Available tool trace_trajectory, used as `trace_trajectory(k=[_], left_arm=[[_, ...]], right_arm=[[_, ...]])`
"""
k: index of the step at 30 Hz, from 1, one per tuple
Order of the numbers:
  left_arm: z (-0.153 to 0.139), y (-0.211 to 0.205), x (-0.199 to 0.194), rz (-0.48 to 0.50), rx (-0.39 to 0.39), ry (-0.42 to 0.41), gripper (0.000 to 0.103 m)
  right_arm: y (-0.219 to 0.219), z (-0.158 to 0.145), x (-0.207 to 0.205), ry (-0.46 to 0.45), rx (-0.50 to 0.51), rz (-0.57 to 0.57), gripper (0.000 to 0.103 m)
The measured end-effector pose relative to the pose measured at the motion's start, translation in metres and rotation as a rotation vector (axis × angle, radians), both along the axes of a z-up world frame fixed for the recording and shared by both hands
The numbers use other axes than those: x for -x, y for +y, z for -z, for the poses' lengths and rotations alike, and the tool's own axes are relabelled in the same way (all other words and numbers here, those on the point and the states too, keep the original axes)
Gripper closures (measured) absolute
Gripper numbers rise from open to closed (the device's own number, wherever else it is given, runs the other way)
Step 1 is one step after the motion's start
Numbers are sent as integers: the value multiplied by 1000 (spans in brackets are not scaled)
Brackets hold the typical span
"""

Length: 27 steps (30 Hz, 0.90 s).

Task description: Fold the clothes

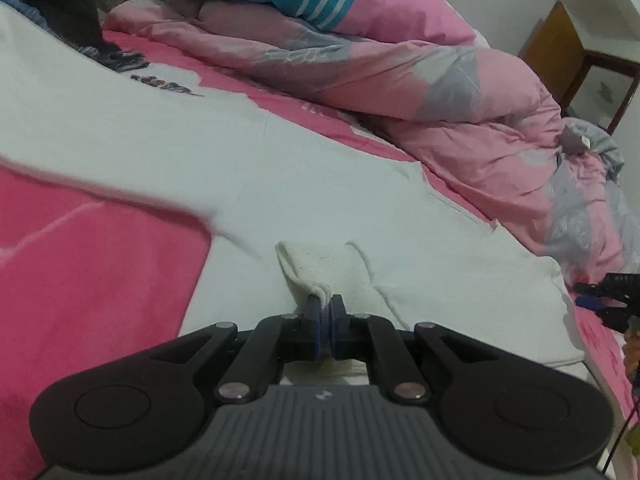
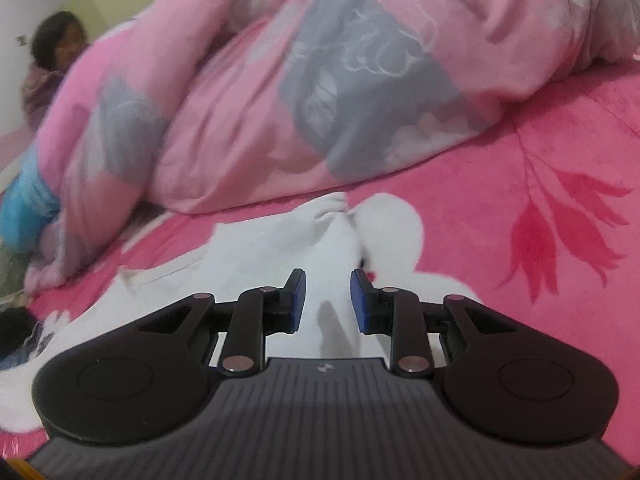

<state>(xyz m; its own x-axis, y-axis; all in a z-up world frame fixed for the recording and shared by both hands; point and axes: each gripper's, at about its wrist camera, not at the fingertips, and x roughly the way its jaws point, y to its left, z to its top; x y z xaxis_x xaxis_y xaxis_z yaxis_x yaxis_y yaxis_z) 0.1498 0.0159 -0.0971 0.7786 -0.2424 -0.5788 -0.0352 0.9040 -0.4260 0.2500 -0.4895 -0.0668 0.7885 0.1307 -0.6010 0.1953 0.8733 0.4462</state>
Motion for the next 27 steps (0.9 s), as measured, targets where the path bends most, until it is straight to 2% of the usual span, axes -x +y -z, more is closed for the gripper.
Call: trace_trajectory(k=[2, 6, 7, 12, 13, 15, 17, 19, 22, 24, 26, 27], left_arm=[[-1, -1, 0, 0, -7, -6, 98], [4, 1, 1, -2, 14, -15, 98], [5, 2, 1, -2, 19, -17, 98], [8, 4, 2, -2, 33, -28, 98], [8, 4, 2, -2, 36, -30, 98], [9, 5, 2, -2, 44, -32, 98], [10, 6, 2, -2, 53, -32, 97], [10, 7, 2, -3, 57, -32, 97], [11, 7, 2, -4, 61, -33, 97], [11, 7, 2, -5, 64, -33, 97], [12, 7, 2, -6, 68, -34, 96], [12, 8, 2, -7, 71, -34, 96]], right_arm=[[-11, 5, -14, 12, -79, 3, 78], [-22, 9, -46, 30, -120, -32, 57], [-23, 10, -54, 35, -115, -41, 55], [-33, 24, -83, 78, -200, -69, 58], [-32, 24, -84, 50, -216, -83, 70], [-32, 22, -85, -5, -248, -110, 85], [-33, 16, -81, -111, -269, -132, 90], [-39, 10, -72, -221, -287, -122, 90], [-52, 7, -61, -270, -296, -55, 90], [-60, 7, -59, -238, -306, -21, 87], [-63, 10, -63, -170, -318, -33, 82], [-61, 13, -68, -126, -318, -50, 69]])
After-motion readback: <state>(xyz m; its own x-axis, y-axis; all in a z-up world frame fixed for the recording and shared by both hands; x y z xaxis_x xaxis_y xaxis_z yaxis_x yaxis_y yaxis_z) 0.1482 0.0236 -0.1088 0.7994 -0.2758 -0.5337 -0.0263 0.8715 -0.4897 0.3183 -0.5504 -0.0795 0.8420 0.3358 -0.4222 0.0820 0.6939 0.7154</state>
